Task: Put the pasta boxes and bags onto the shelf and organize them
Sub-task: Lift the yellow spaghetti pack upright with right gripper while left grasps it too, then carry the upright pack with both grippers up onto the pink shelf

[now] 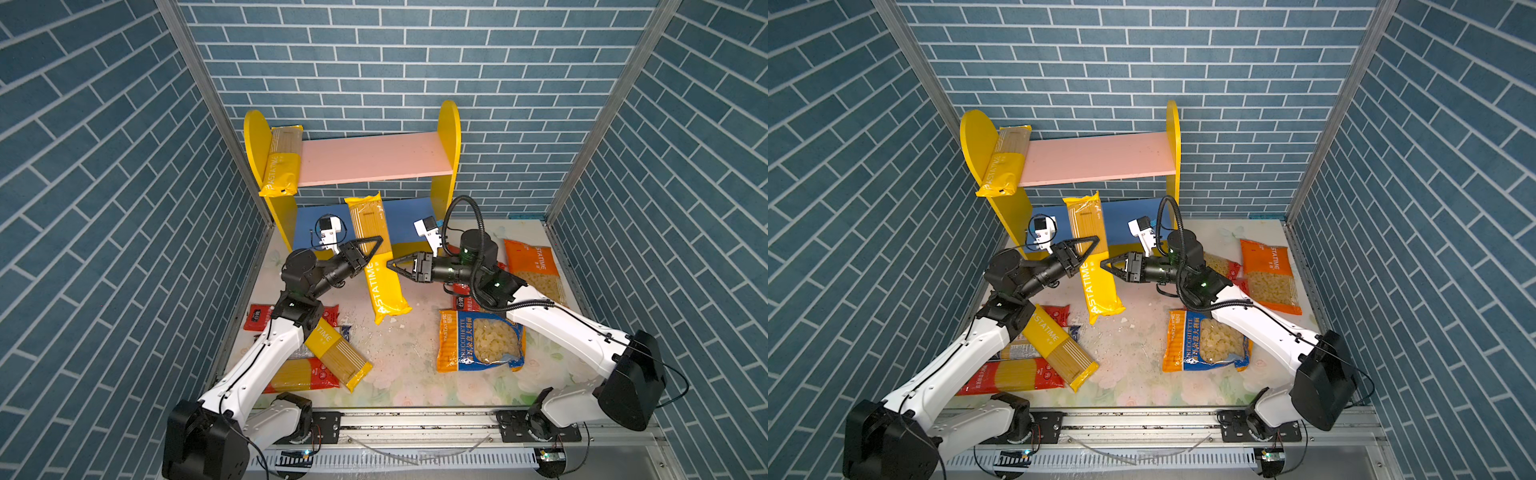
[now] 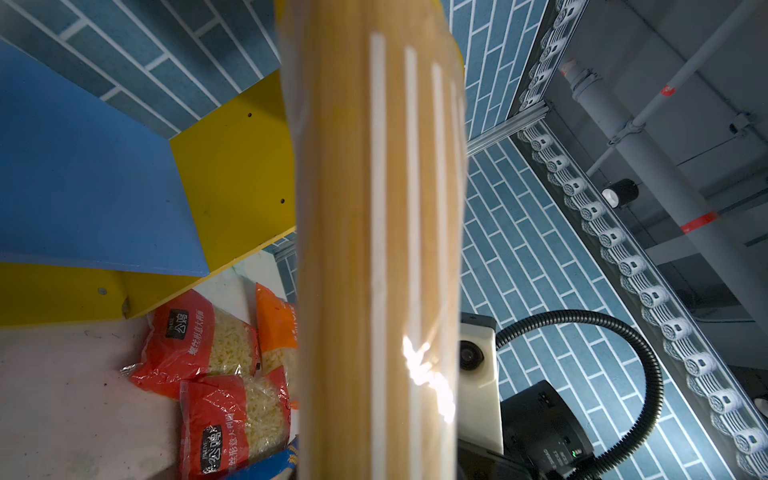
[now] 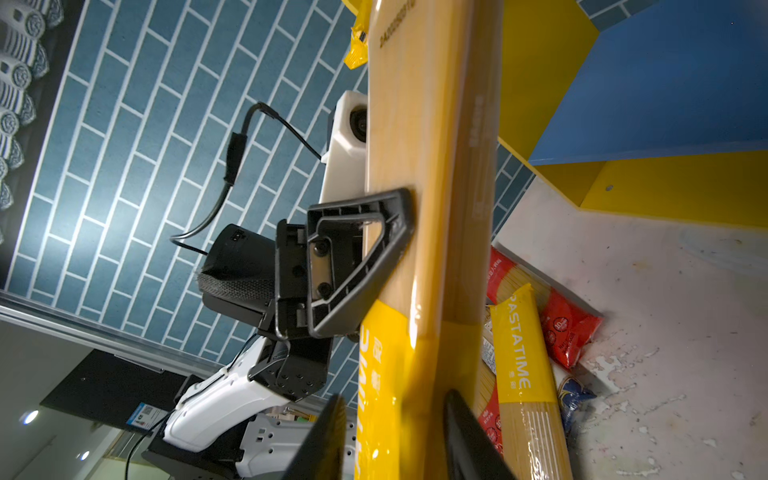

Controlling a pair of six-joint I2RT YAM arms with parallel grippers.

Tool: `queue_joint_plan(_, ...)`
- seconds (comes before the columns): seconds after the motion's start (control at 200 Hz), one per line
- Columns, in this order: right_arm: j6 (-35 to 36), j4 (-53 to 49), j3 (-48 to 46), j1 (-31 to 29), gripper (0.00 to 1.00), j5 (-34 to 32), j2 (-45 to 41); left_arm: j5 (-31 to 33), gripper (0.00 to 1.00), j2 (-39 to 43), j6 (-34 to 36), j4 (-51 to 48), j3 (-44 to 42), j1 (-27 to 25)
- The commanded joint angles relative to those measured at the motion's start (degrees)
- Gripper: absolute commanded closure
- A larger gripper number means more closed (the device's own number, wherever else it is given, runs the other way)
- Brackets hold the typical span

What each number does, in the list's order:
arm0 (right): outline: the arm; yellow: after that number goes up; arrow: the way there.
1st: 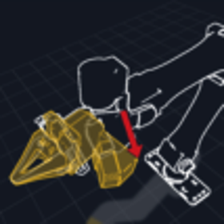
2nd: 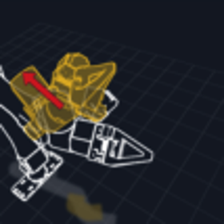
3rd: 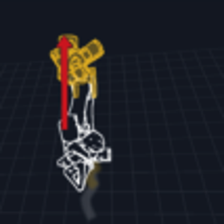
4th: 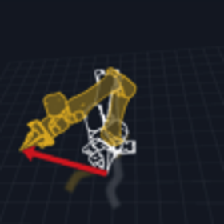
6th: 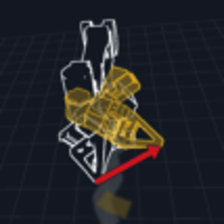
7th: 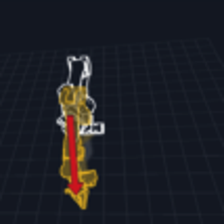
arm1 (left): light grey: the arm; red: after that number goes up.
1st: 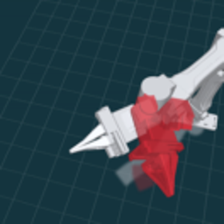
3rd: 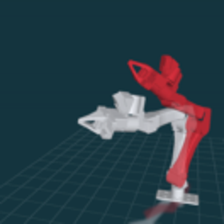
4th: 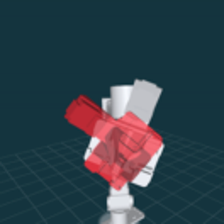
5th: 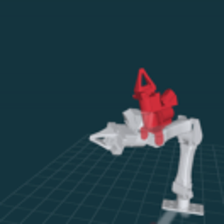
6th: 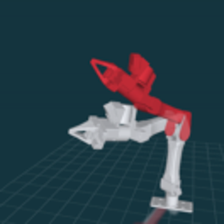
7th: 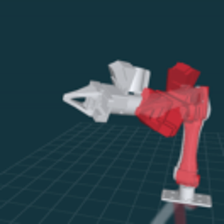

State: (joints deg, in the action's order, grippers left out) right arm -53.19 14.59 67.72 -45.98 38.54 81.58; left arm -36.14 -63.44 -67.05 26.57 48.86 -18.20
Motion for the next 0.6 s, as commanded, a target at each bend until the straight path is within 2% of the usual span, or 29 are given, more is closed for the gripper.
queue_joint_plan(0.0, 3.79, -1.03, 0.59, 0.01, 0.47, 0.72, -0.60, 0.06, 0.94, 0.26, 2.70, 1.58, 9.58, -0.09)
queue_joint_plan(0.135, 8.10, -7.17, 0.60, -0.02, 0.41, 1.11, -0.61, -0.63, 0.96, -3.33, 2.29, -0.50, 16.62, 2.21)
queue_joint_plan(0.24, 7.27, -7.11, 1.23, -0.03, 0.38, 1.45, -1.43, -1.30, 0.98, -6.03, 2.64, -4.14, 21.99, 5.13)
queue_joint_plan(0.405, 4.15, -3.43, 5.92, -0.60, 0.38, 0.37, 0.70, -1.31, 0.98, -9.86, 5.42, -8.76, 28.76, 6.80)
queue_joint_plan(0.595, 1.21, -0.03, 15.45, -1.30, 0.43, -2.77, 7.59, -0.69, 0.97, -13.22, 5.93, -13.67, 35.54, 9.97)
